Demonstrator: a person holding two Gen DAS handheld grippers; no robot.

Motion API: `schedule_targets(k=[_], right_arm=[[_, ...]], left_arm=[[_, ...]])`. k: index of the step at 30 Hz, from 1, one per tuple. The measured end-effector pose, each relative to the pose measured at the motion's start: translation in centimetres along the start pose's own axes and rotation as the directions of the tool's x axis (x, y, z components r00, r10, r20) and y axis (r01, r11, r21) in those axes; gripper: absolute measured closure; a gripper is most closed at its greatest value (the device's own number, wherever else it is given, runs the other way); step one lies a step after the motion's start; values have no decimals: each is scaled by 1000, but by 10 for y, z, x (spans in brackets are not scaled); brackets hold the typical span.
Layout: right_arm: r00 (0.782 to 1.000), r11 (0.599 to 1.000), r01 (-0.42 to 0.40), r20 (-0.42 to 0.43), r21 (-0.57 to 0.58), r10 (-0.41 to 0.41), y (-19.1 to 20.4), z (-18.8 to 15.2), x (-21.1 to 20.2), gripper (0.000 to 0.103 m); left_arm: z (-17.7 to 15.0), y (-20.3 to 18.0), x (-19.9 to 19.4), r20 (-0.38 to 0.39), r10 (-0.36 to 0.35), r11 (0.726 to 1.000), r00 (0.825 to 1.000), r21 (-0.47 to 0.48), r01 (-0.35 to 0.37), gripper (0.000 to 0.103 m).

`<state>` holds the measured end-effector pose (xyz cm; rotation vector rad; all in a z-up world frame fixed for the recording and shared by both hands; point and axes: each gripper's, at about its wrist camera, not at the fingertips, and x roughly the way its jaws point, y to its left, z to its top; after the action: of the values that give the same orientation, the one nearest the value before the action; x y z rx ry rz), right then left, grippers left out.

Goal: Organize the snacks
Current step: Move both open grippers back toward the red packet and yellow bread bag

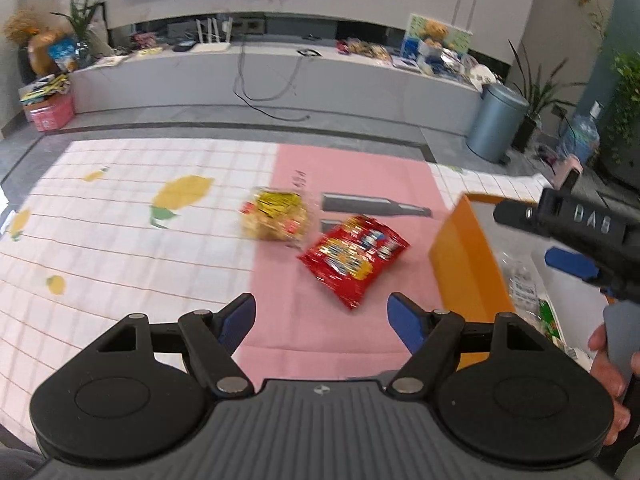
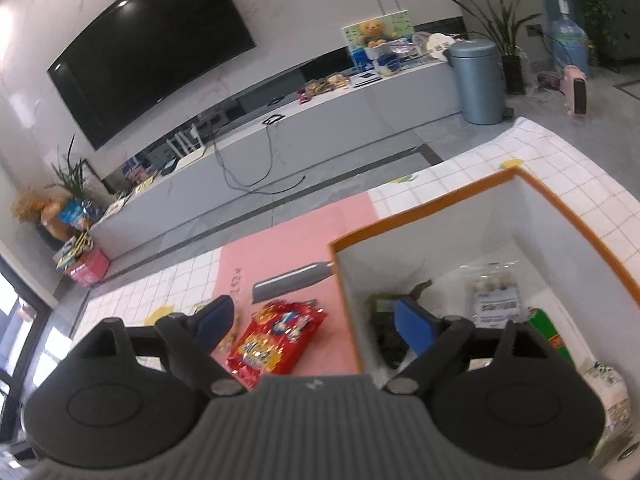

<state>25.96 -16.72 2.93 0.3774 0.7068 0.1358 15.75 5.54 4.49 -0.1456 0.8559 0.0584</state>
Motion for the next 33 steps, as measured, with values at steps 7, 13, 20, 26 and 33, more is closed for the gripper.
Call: schedule_targets(k=[7, 13, 20, 26, 33], right_arm=[[999, 998, -20, -31, -55, 18, 29, -19, 15, 17], [997, 998, -2, -80, -62, -3, 40, -44, 42, 17], [993, 980, 77, -71, -181, -91, 66, -66, 72, 15], [997, 974, 43, -60, -222, -58, 71, -78, 90, 9], [993, 976, 101, -41, -193, -111, 65, -99, 121, 5]], left_arm=[[5, 51, -1, 31, 17, 997, 999, -73, -14, 15], [0, 86, 21, 23, 32, 992, 999, -126, -29, 15], [-2, 102, 47, 1, 41, 992, 999, -116, -41, 15], [-6, 105, 61, -32, 40, 993, 999, -107, -43, 15], [-6, 102, 61, 11, 15, 998, 1000, -56, -14, 15]])
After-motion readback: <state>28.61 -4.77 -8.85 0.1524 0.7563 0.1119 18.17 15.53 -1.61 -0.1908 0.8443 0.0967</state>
